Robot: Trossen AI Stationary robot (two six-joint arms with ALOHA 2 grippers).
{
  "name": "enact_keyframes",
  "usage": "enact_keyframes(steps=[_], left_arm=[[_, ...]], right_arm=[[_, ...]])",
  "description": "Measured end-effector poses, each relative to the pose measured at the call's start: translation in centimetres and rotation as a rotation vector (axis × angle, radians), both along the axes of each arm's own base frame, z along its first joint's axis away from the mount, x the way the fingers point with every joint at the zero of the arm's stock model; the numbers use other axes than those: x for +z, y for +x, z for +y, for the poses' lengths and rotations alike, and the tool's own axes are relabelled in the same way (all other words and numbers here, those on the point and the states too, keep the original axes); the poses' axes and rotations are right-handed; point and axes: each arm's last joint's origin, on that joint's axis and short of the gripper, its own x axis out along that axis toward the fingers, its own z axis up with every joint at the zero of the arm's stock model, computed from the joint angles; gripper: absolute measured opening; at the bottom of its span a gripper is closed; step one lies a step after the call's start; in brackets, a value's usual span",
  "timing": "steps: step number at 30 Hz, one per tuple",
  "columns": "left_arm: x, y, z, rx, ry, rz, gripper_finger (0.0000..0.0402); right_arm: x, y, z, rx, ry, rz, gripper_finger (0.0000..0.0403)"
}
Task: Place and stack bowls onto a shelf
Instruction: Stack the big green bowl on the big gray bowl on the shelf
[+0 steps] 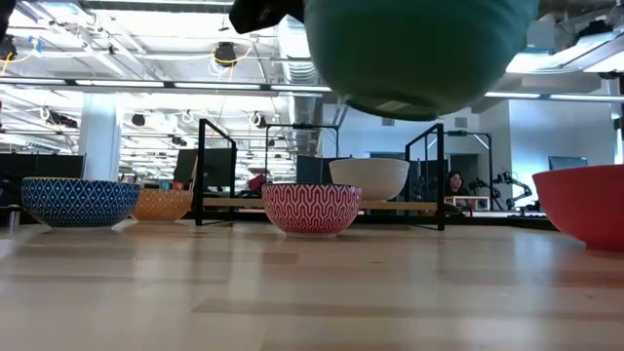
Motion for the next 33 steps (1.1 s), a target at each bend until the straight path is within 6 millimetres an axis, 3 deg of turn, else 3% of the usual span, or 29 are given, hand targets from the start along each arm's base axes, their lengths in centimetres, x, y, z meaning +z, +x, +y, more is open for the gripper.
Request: enact_keyframes(steps=[2,8,16,20,25,29,33], left_arm=[[0.0,0.1,0.2,0.013,-0.007,-0.005,0.0001],[0.3,0.3,0.4,0.002,0.000,-0.028,0.0044],[4.2,-2.0,0.8,-0.007,0.076,-0.113,0.0141],[6.9,-3.9,1.3,-0.051,0.166,-0.168,0.0161],[8.5,-5.0,2.4,-0.016,0.272,-0.192,0.0155],[8.6,-4.8,3.7,-0.005,0.313,-0.172,0.0147],[8.5,-4.4,5.2,-0.004,0.317,-0.149,0.0146]], right_arm=[[0.0,0.0,-0.2,-0.013,0.002,0.004,0.0024],[-0.1,0.0,-1.0,-0.088,0.051,0.035,0.0025],[2.8,-0.3,-4.8,-0.191,0.005,0.175,0.0024],[5.4,0.3,-8.3,-0.203,-0.046,0.160,0.0024],[8.9,0.4,-14.4,-0.226,-0.148,0.098,0.0024],[10.9,-0.3,-19.8,-0.253,-0.261,0.041,0.0024],[11.3,-1.1,-25.0,-0.302,-0.318,-0.028,0.0024]])
